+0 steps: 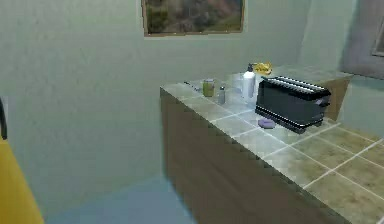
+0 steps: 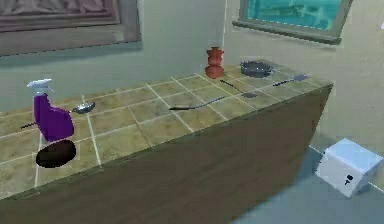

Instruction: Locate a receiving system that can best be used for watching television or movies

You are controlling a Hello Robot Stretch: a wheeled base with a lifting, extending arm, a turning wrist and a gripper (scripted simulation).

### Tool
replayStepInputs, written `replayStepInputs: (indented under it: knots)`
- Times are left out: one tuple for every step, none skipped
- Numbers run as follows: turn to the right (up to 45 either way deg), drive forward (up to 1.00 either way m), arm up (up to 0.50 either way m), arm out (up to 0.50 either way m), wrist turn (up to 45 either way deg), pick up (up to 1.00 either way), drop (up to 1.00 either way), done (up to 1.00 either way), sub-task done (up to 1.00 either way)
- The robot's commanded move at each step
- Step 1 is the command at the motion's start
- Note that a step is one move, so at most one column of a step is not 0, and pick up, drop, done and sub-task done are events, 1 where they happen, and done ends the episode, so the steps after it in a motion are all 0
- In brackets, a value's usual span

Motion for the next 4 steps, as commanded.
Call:
replayStepInputs:
  knots:
    - [45.0, 0.0, 0.0, 0.0, 0.0, 0.0, 0.0, 0.0, 0.0]
    - [45.0, 0.0, 0.0, 0.0, 0.0, 0.0, 0.0, 0.0, 0.0]
    - [39.0, 0.0, 0.0, 0.0, 0.0, 0.0, 0.0, 0.0, 0.0]
    - [0.0, 0.15, 0.0, 0.0, 0.0, 0.0, 0.0, 0.0, 0.0]
